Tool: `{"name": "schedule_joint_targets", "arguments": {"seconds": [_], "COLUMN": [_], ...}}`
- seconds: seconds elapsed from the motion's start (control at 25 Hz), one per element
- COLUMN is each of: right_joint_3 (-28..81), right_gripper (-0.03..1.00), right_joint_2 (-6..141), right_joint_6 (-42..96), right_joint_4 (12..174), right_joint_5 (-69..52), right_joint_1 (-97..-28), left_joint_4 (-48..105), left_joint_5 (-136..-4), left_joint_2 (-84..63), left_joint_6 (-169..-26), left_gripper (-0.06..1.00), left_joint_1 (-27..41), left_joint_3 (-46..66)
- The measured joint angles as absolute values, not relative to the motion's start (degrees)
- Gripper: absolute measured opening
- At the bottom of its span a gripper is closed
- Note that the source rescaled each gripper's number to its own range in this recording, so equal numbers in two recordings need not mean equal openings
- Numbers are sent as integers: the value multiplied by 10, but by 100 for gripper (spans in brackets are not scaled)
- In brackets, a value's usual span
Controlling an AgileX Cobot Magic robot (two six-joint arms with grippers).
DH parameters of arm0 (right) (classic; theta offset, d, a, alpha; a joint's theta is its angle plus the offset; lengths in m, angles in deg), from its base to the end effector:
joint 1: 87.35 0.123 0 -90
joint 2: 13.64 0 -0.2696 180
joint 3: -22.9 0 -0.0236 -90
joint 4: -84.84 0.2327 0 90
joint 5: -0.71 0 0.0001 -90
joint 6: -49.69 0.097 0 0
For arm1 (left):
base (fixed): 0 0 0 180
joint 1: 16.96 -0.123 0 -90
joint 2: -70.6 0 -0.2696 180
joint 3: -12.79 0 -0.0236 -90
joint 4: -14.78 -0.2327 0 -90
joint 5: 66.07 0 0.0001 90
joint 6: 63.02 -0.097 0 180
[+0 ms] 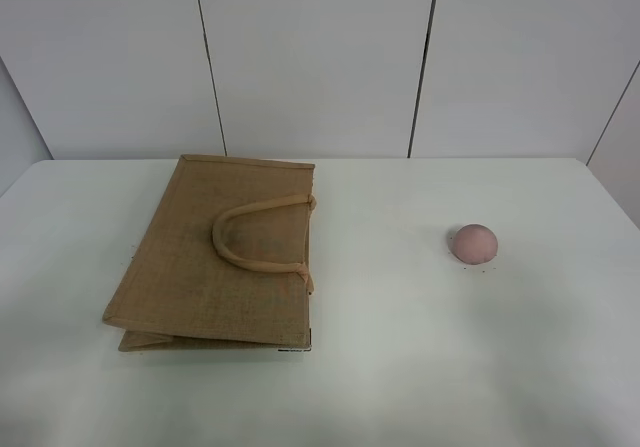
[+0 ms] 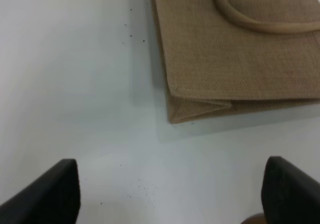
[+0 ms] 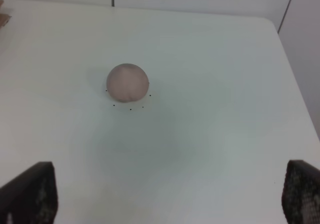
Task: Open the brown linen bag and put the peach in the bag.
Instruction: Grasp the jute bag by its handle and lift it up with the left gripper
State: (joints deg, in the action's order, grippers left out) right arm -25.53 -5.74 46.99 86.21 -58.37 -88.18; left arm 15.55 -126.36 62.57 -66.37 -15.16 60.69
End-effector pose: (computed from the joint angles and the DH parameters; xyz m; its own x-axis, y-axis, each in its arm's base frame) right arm 0.0011 0.0020 0.2670 -0.4285 -0.0286 -0.9031 -0.0190 0.9996 -0.0227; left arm -0.0005 -0.0011 0.2676 -0.4388 0.0656 -0.8962 0.0647 0.9971 0.0413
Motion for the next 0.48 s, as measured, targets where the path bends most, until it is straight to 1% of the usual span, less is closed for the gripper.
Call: {"name": "schedule_joint_targets", "arguments": {"seconds": [0.48], "right_joint_3": [-255], "right_gripper": [100], "right_joint_2": [-57], "right_joint_6": [470], "right_joint_4": [862], "right_joint_5": [-584], "right_joint_1": [-882], "left_joint_4": [155], "left_joint_5": [-1264], "left_joint_2": [625], "left_joint_6": [-664], "left_gripper": [96], "left_joint_1": [-152], "left_joint_3": [598]}}
